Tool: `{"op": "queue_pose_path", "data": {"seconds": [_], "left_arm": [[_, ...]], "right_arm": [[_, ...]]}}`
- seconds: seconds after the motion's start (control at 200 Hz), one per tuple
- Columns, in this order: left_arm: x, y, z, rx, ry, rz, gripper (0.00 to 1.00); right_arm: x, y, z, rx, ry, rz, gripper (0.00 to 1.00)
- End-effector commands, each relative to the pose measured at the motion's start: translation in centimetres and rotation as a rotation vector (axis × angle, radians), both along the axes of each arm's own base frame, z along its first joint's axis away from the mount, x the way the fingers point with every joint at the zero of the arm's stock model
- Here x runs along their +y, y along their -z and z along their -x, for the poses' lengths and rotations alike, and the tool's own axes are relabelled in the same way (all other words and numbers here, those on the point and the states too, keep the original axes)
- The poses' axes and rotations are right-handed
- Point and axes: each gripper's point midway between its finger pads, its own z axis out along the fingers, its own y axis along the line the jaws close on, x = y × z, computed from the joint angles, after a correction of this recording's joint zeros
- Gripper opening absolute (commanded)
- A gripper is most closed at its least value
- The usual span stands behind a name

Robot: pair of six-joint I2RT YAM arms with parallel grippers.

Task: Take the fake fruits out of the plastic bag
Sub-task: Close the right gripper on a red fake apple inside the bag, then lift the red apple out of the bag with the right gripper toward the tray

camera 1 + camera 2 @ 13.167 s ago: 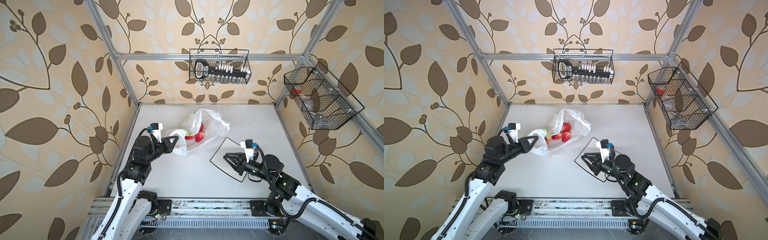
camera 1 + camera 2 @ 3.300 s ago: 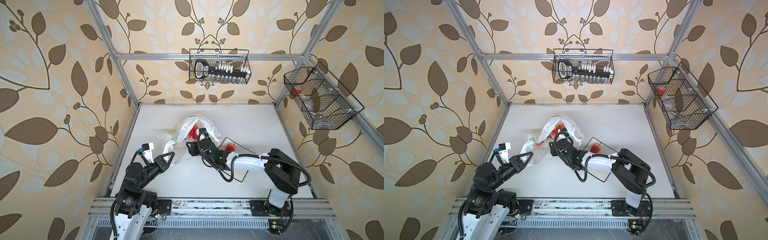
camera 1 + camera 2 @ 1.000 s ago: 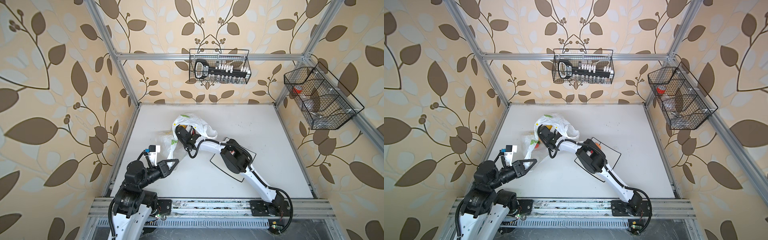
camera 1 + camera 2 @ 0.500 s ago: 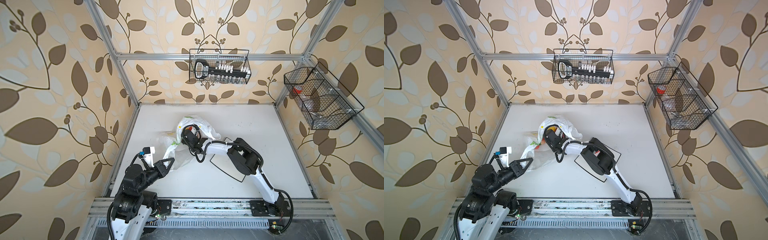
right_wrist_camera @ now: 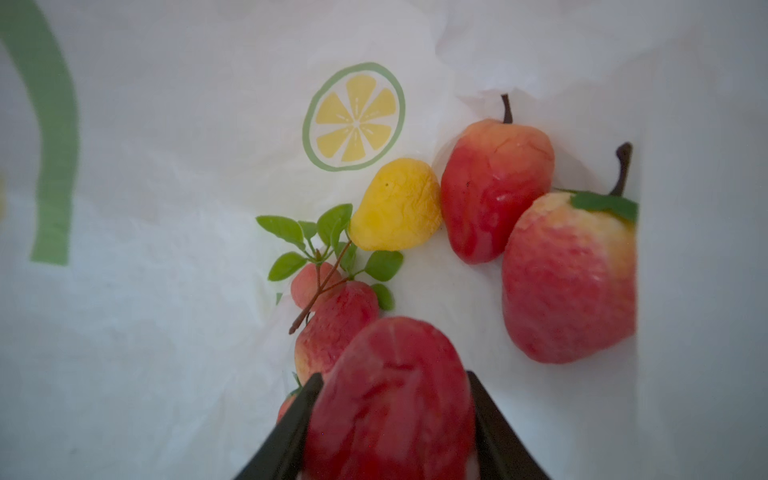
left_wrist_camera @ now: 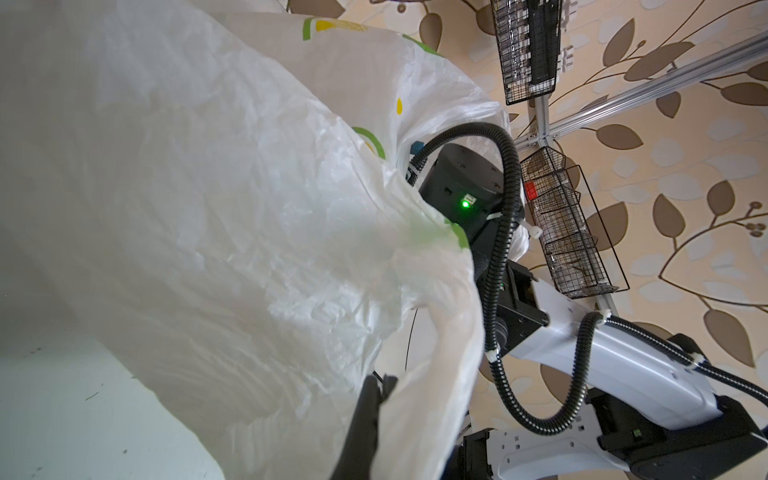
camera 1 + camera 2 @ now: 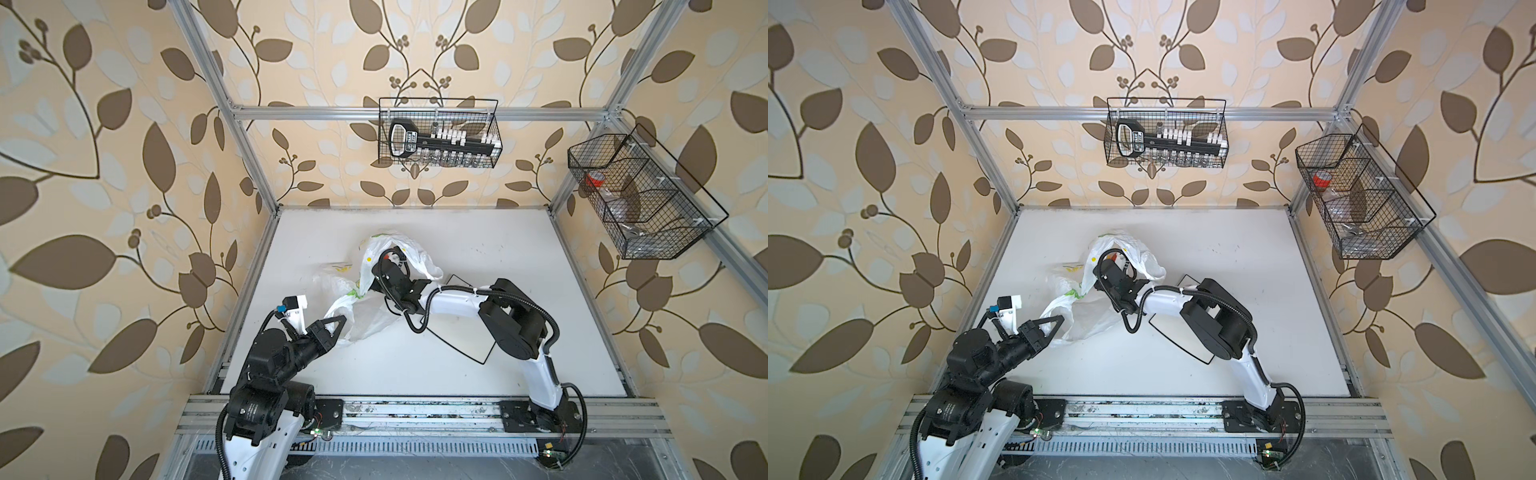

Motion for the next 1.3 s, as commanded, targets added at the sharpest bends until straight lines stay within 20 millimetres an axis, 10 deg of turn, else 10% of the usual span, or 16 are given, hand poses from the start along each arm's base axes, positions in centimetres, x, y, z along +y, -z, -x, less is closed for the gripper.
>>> {"op": "queue_pose_path", "data": {"seconds": [0.0,0.89,1.295], "left_arm": [[0.0,-0.7,-0.3,-0.03,-0.008,0.008,0.0],[-0.2,-1.0,-1.0,-0.049,-0.003,0.015,0.0],[0.2,-1.2,-1.3,-0.05,-0.026,0.002,0.0]], "right_arm": [[0.1,-1.6,1.5,-0.013,-0.06,-0.02,0.34],[-1.1,-11.5,17.1,-0.23,-0.561,-0.011,0.35],[-8.7,-13.7,22.5,-0.401,-0.681,0.142,0.36]]}}
